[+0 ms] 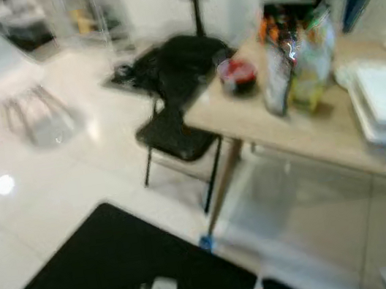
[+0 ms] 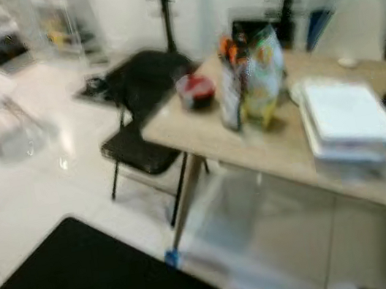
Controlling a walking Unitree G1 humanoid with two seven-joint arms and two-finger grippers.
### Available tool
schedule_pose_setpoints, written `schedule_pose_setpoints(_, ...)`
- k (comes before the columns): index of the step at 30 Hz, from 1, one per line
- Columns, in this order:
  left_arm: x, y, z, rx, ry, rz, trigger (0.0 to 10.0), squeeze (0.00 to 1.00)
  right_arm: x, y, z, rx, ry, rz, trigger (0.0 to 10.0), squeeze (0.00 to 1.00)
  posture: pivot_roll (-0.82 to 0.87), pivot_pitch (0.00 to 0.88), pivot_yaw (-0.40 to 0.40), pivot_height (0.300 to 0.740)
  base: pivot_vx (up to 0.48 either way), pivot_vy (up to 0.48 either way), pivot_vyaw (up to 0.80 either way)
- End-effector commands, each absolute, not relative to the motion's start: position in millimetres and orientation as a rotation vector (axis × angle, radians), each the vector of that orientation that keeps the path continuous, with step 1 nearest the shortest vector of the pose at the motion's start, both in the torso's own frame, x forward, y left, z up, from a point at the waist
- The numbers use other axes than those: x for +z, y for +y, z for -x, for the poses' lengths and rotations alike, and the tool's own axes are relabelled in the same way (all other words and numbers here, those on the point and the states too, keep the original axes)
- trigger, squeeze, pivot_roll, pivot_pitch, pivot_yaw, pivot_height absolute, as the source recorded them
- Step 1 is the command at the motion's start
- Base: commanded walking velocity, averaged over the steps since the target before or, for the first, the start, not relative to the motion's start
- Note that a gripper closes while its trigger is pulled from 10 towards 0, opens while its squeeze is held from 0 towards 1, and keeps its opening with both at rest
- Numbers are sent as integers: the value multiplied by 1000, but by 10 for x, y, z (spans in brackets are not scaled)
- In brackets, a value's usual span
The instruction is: Restocking fridge
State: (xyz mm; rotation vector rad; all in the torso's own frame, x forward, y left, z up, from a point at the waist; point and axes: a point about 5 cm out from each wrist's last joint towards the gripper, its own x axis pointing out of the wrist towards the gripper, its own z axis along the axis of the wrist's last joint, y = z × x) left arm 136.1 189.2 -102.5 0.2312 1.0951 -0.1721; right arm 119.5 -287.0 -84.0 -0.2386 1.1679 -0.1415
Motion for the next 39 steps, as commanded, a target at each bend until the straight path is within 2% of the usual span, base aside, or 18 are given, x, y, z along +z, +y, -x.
schedule_pose_setpoints(1, -1046, 1900, -1301, -185, 1124, -243, 10000, 0, -857, -2888, -1120, -151, 1192, 239, 10000, 0, -20, 20, -48, 740, 0, 0, 0)
schedule_pose_setpoints(13, -1047, 1876, -1306, -193, 1122, -238, 10000, 0, -862, -2877, -1115, -153, 1194, 222, 10000, 0, -24, 24, -48, 740, 0, 0, 0)
schedule_pose_setpoints(39, -1048, 1873, -1299, -209, 1121, -238, 10000, 0, -902, -2764, -1128, -132, 1202, 190, 10000, 0, -26, 26, -41, 740, 0, 0, -800)
